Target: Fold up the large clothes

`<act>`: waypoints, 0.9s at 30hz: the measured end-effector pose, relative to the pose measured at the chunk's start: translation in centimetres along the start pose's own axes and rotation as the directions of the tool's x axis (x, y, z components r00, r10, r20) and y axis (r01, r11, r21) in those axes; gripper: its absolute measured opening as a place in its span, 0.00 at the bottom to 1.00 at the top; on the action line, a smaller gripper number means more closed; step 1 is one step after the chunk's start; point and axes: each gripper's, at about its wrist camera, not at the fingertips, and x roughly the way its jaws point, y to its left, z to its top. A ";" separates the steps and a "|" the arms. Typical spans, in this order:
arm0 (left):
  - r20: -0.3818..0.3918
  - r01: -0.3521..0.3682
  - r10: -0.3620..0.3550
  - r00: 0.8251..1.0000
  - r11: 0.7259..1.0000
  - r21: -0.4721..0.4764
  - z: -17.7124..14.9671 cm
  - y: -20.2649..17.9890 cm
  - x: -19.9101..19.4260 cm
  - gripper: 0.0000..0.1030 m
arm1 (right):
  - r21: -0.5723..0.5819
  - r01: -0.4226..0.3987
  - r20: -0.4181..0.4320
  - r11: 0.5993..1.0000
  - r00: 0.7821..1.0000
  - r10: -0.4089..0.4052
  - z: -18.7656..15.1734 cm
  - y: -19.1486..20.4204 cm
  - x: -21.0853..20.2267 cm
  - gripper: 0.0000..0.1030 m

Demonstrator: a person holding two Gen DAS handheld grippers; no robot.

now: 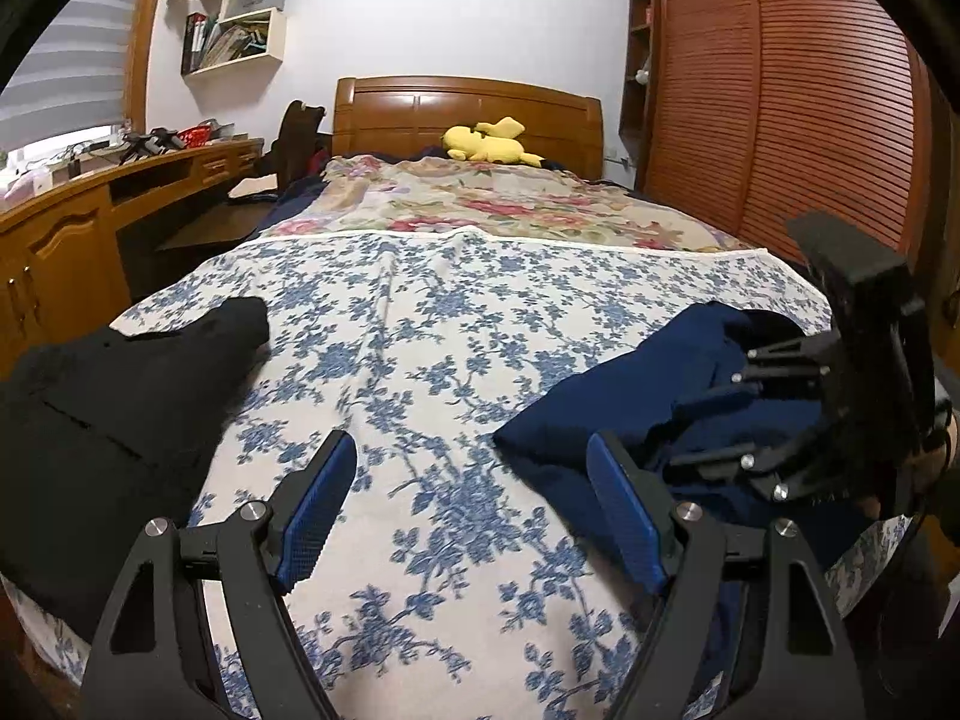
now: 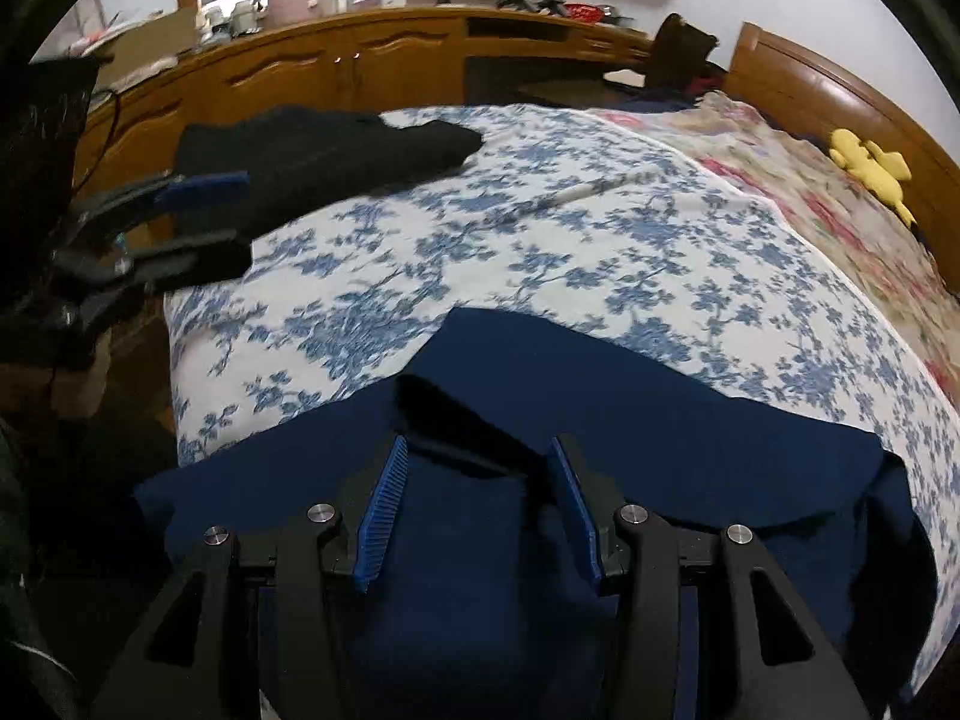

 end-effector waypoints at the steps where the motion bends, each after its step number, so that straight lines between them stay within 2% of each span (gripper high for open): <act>1: 0.000 -0.002 0.002 1.000 1.000 -0.005 -0.1 0.2 -0.1 0.78 | -0.007 0.015 -0.018 1.000 1.000 -0.015 -0.1 0.1 0.4 0.49; 7: 0.001 0.003 -0.003 1.000 0.999 -0.043 -0.1 1.2 -0.2 0.78 | -0.049 0.132 -0.094 0.990 0.986 -0.136 1.7 -0.4 4.0 0.49; 8: 0.003 0.008 -0.008 1.000 0.999 -0.049 -0.1 1.2 -0.3 0.78 | -0.056 0.147 -0.106 0.988 0.983 -0.152 2.0 -0.7 4.7 0.45; 9: 0.007 0.015 -0.014 1.000 0.998 -0.058 -0.1 1.2 -0.4 0.78 | -0.059 0.152 -0.112 0.987 0.981 -0.158 2.5 -0.8 5.0 0.34; 10: 0.010 0.017 -0.017 1.000 0.998 -0.060 0.0 1.2 -0.4 0.78 | -0.070 0.157 -0.120 0.985 0.979 -0.165 3.3 -0.7 5.7 0.12; 11: 0.013 0.017 -0.016 1.000 0.998 -0.059 0.0 1.1 -0.5 0.78 | -0.078 0.173 -0.115 0.982 0.977 -0.182 3.8 -0.7 5.9 0.06; 18: 0.017 0.017 -0.017 1.000 0.999 -0.039 0.4 0.4 -0.3 0.78 | 0.075 0.287 0.021 0.955 0.957 -0.289 9.6 -4.2 5.2 0.06; 21: 0.021 0.022 -0.021 1.000 0.999 -0.028 0.6 -0.1 -0.3 0.78 | 0.128 0.290 0.060 0.948 0.952 -0.299 11.4 -5.1 4.0 0.13; 25: 0.030 0.035 -0.035 0.999 0.999 -0.017 1.1 -0.9 -0.2 0.78 | 0.168 0.289 0.104 0.943 0.946 -0.308 11.1 -5.5 1.3 0.30; 27: 0.033 0.049 -0.049 0.998 0.999 -0.009 1.4 -1.7 0.0 0.78 | 0.177 0.288 0.111 0.941 0.944 -0.309 9.8 -5.7 -0.1 0.32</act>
